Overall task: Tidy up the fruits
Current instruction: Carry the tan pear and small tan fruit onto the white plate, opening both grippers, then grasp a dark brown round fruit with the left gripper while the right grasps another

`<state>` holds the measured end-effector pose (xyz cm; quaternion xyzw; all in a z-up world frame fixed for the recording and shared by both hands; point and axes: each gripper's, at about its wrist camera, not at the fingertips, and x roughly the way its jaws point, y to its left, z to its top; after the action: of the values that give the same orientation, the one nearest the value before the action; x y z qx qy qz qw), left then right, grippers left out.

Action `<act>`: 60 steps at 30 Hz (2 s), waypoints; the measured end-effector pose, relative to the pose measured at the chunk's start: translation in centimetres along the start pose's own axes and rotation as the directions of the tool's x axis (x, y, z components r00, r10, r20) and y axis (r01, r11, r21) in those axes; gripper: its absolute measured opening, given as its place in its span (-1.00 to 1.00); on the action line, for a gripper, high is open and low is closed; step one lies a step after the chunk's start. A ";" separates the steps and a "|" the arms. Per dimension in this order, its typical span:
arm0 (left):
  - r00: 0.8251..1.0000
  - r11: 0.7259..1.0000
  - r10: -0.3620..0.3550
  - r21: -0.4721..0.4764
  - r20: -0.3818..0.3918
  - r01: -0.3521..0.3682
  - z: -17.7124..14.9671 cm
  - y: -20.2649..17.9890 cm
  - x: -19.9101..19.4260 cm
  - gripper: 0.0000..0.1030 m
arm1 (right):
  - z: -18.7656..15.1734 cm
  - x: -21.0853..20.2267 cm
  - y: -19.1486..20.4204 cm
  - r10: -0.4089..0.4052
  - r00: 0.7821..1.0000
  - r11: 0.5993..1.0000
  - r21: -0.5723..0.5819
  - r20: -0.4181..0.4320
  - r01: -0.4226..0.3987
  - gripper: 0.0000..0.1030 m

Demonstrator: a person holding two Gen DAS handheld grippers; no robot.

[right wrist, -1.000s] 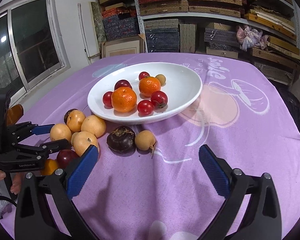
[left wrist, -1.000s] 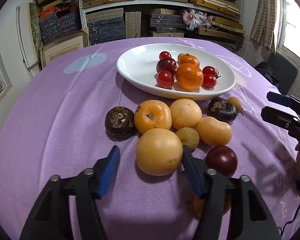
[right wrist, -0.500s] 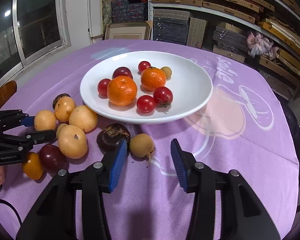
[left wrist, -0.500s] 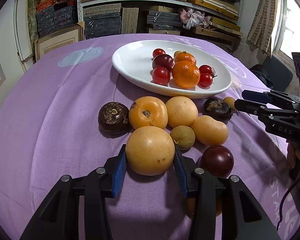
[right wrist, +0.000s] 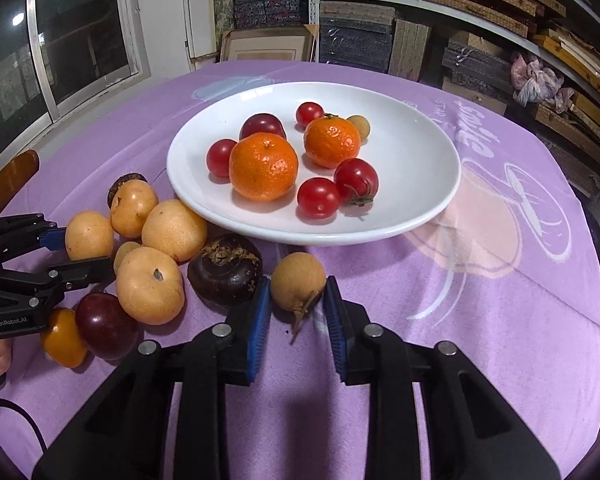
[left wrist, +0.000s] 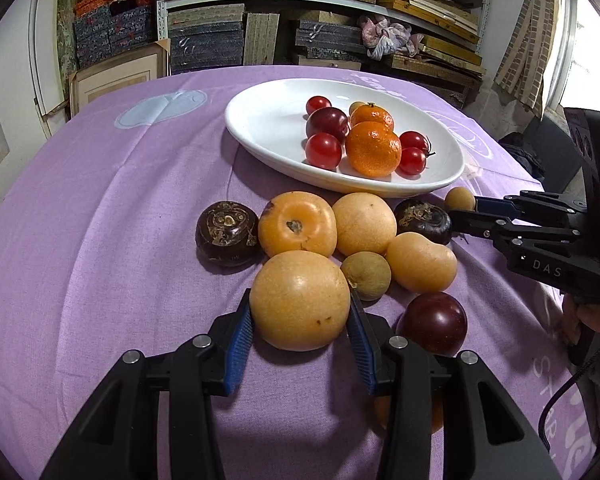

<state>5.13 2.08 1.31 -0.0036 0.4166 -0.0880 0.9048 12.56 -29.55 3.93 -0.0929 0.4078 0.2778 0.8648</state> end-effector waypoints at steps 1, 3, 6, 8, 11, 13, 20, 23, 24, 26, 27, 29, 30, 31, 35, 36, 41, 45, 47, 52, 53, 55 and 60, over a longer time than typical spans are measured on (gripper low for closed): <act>1.000 1.000 0.009 0.000 0.014 -0.009 0.0 0.0 -0.3 -0.14 | -0.2 -0.2 -0.1 0.012 1.000 1.000 0.011 0.000 -0.012 -0.49; 0.999 1.000 0.010 -0.008 0.037 -0.009 0.2 0.1 -1.0 -0.14 | -0.3 -0.8 -0.5 0.021 1.000 0.999 0.028 0.010 -0.021 -0.49; 0.997 0.999 0.004 -0.037 0.072 -0.002 0.8 0.7 -2.2 -0.14 | -0.3 -1.6 -1.0 0.025 0.999 0.998 0.048 0.030 -0.026 -0.49; 0.996 0.999 0.016 -0.042 0.087 -0.013 1.5 1.1 -2.7 -0.14 | -0.3 -2.1 -1.1 0.047 0.998 0.997 0.066 0.041 -0.050 -0.49; 0.996 0.999 0.021 -0.050 0.090 -0.017 3.9 1.5 -2.8 -0.14 | 0.2 -3.6 -1.4 0.060 0.994 0.994 0.082 0.087 -0.067 -0.49; 0.996 0.999 0.036 -0.035 0.085 -0.033 6.0 1.4 -2.1 -0.14 | 1.3 -4.0 -1.9 0.060 0.992 0.992 0.104 0.110 -0.072 -0.49; 0.997 0.997 0.070 -0.029 0.045 -0.069 12.0 0.6 3.2 -0.14 | 6.4 -1.0 -4.5 -0.044 0.990 0.983 0.180 0.133 0.019 -0.49; 0.996 0.995 0.093 -0.041 0.012 -0.092 13.1 1.0 5.8 -0.13 | 7.4 1.1 -6.0 -0.057 0.992 0.974 0.225 0.117 0.030 -0.48; 0.996 0.995 0.091 -0.051 0.006 -0.091 13.3 1.3 6.4 -0.13 | 7.4 1.6 -6.4 -0.055 0.992 0.970 0.242 0.116 0.025 -0.46; 0.996 0.995 0.083 -0.064 0.016 -0.082 13.4 1.7 6.7 -0.10 | 7.0 2.1 -7.2 -0.025 0.990 0.962 0.274 0.135 -0.013 -0.02; 0.996 0.995 0.081 -0.061 0.021 -0.080 13.4 1.8 6.5 -0.05 | 6.7 2.1 -7.5 -0.006 0.989 0.958 0.285 0.146 -0.036 0.32; 0.994 0.994 0.097 -0.058 0.044 -0.094 13.2 1.9 5.7 0.10 | 6.4 1.4 -7.5 0.008 0.985 0.958 0.281 0.171 -0.057 0.33; 0.994 0.994 0.096 -0.065 0.058 -0.092 13.1 2.0 5.1 0.18 | 6.3 0.9 -7.2 0.015 0.984 0.961 0.270 0.179 -0.063 0.33; 0.994 0.993 0.090 -0.076 0.067 -0.085 12.9 2.2 4.4 0.19 | 6.2 0.2 -6.9 0.024 0.982 0.963 0.260 0.190 -0.074 0.33; 0.991 0.992 0.096 -0.094 0.094 -0.087 11.1 3.0 1.2 0.24 | 5.2 -2.7 -4.6 0.086 0.972 0.969 0.209 0.217 -0.132 0.35; 0.989 0.991 0.109 -0.085 0.099 -0.101 10.3 3.3 0.5 0.28 | 4.6 -3.3 -3.8 0.098 0.972 0.971 0.193 0.213 -0.140 0.41; 0.982 0.984 0.171 -0.062 0.083 -0.166 5.9 4.5 -0.8 0.31 | 1.1 -4.3 0.3 0.130 0.977 0.982 0.113 0.169 -0.151 0.47; 0.985 0.983 0.161 -0.095 0.056 -0.155 3.9 5.8 -0.2 0.31 | -0.7 -4.0 2.9 0.119 0.983 0.990 0.055 0.138 -0.127 0.49; 0.988 0.984 0.147 -0.112 0.051 -0.141 3.5 6.2 0.0 0.31 | -1.2 -4.0 3.8 0.103 0.985 0.994 0.028 0.140 -0.108 0.53; 0.988 0.986 0.146 -0.091 0.050 -0.141 3.3 6.0 0.3 0.31 | -1.5 -3.8 5.0 0.110 0.985 0.994 -0.018 0.133 -0.109 0.54; 0.988 0.986 0.146 -0.086 0.056 -0.141 3.3 5.9 0.3 0.31 | -1.5 -3.9 5.0 0.111 0.985 0.994 -0.020 0.135 -0.109 0.54; 0.988 0.988 0.142 -0.071 0.055 -0.138 3.4 5.4 0.4 0.31 | -1.5 -3.9 4.9 0.117 0.984 0.993 -0.017 0.135 -0.116 0.57; 0.989 0.989 0.146 -0.001 0.030 -0.146 3.3 3.7 1.4 0.31 | -1.5 -3.9 4.4 0.132 0.983 0.991 0.007 0.126 -0.134 0.57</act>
<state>9.12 5.24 2.15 0.0260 0.4023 -0.0219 0.9149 7.14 -28.06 6.18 -0.0412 0.3601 0.3369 0.8690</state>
